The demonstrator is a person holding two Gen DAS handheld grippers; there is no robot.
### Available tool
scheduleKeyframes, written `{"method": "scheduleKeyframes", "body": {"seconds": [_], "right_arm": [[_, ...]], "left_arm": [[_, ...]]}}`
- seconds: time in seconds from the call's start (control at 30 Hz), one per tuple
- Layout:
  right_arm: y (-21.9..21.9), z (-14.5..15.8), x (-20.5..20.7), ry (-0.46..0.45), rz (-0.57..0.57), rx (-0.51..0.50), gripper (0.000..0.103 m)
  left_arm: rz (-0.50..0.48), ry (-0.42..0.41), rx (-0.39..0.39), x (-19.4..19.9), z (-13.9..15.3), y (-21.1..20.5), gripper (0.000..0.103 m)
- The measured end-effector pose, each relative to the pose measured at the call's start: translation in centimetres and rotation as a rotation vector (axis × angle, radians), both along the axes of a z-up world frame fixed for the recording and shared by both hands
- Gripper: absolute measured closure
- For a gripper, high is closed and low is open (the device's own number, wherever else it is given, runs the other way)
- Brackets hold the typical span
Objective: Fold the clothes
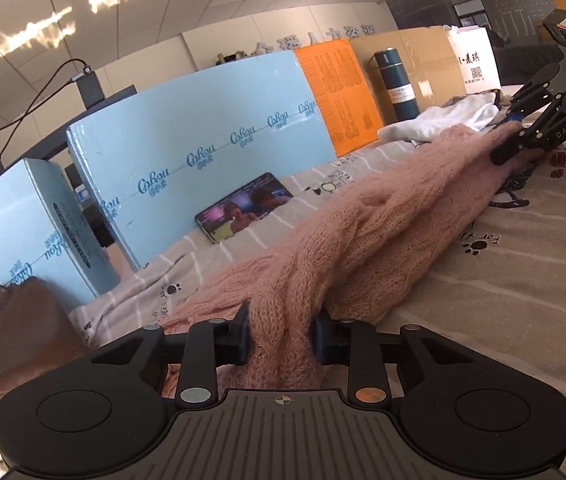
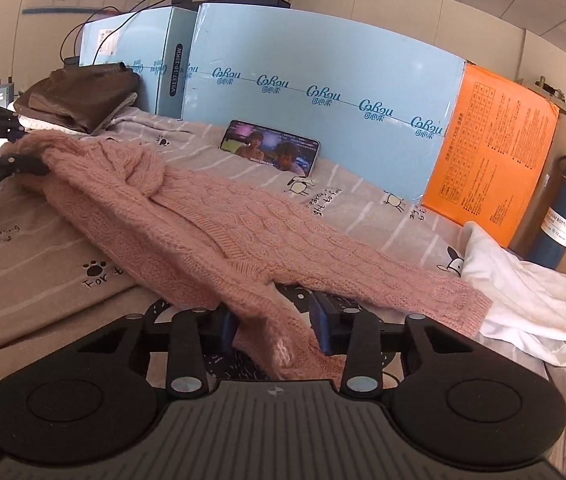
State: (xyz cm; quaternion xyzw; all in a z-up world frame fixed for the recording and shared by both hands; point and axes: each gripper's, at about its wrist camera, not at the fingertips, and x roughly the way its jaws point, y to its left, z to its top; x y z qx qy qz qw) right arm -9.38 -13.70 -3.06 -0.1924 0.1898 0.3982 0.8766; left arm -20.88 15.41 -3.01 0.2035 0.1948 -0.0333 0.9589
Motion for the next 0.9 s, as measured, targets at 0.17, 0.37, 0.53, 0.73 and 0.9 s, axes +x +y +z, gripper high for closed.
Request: {"method": "scheduleKeyframes", "body": {"seconds": [0.17,0.37,0.53,0.73,0.9], "right_arm": [[1.7,1.4,2.7,-0.017,0.040,0.021,0.089],[4.4,2.1,7.4,0.014,0.055,-0.004,0.089],[6.2,1.3,9.0,0.019,0.054,-0.079,0.088],[5.2,1.2,10.8,0.070,0.014,-0.114,0.053],[1.9,1.5,10.6,0.080,-0.083,-0.166,0.042]], "left_arm": [[0.042,0.006,-0.084,2.3,1.2,2.1,0.080],[0.054,0.071,-0.144,5.5,1.4,4.2,0.073],[0.069,0.021,-0.154,6.2,1.7,4.5,0.036],[0.160,0.052,-0.239,8.8,1.5,7.7,0.018],[0.243,0.096,-0.305,9.8,-0.2,9.7,0.015]]}}
